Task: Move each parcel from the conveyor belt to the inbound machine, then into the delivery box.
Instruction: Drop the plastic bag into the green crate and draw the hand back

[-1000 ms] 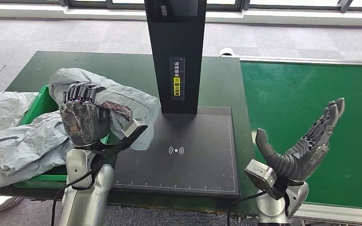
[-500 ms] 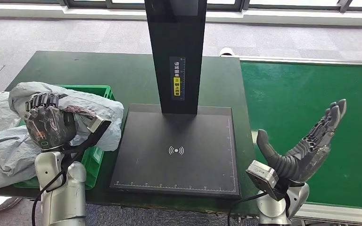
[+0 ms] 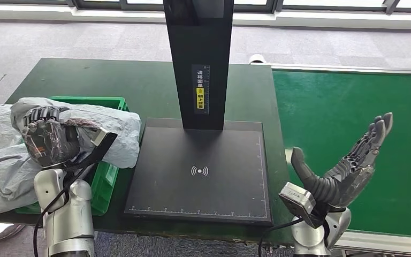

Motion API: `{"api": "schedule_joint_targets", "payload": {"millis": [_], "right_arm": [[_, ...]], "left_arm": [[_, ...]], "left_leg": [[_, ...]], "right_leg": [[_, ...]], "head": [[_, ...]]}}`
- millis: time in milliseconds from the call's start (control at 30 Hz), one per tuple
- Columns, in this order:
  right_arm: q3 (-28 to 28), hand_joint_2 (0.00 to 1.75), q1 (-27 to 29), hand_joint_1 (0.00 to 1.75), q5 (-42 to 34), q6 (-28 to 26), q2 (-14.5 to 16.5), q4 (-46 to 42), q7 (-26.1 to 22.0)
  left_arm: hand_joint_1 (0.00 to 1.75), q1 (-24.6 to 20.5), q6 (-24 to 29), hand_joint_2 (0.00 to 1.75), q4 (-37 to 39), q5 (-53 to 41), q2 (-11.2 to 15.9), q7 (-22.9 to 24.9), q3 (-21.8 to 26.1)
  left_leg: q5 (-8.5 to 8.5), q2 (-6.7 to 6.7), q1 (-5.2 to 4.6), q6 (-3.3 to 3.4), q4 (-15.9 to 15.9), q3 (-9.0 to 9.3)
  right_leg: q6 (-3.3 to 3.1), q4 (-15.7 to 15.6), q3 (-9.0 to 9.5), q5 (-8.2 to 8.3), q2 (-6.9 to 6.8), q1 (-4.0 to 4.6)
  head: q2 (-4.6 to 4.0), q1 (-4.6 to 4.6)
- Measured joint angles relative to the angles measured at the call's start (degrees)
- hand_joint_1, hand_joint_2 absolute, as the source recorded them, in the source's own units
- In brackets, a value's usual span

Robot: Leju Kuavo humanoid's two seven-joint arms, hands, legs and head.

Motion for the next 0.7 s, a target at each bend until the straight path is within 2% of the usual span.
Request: {"api": "schedule_joint_targets", "payload": {"millis": [167, 300, 700], "right_arm": [[0.00, 1.75, 0.00, 0.00, 0.06, -0.01, 0.00, 0.00, 0.00], [0.00, 1.75, 0.00, 0.00, 0.16, 0.00, 0.01, 0.00, 0.00], [0.00, 1.75, 0.00, 0.00, 0.16, 0.00, 0.02, 0.00, 0.00]], "left_arm": [[1.75, -2.13, 0.00, 1.75, 1.13, 0.87, -0.14, -3.69, 5.92], [1.75, -3.28, 0.00, 1.75, 1.85, 1.29, -0.31, -4.86, 9.12], [1.75, -4.14, 0.00, 1.75, 2.60, 1.71, -0.61, -6.07, 11.74]], "left_leg": [[0.00, 0.01, 0.00, -0.01, 0.00, 0.00], [0.00, 0.01, 0.00, -0.01, 0.00, 0.00], [0.00, 0.01, 0.00, -0.01, 0.00, 0.00]], "right_leg": [[0.00, 0.00, -0.01, 0.00, 0.00, 0.01], [0.00, 0.00, 0.00, 0.00, 0.00, 0.00], [0.00, 0.00, 0.01, 0.00, 0.00, 0.00]], "head": [[0.00, 0.01], [-0.01, 0.00], [0.00, 0.00]]}}
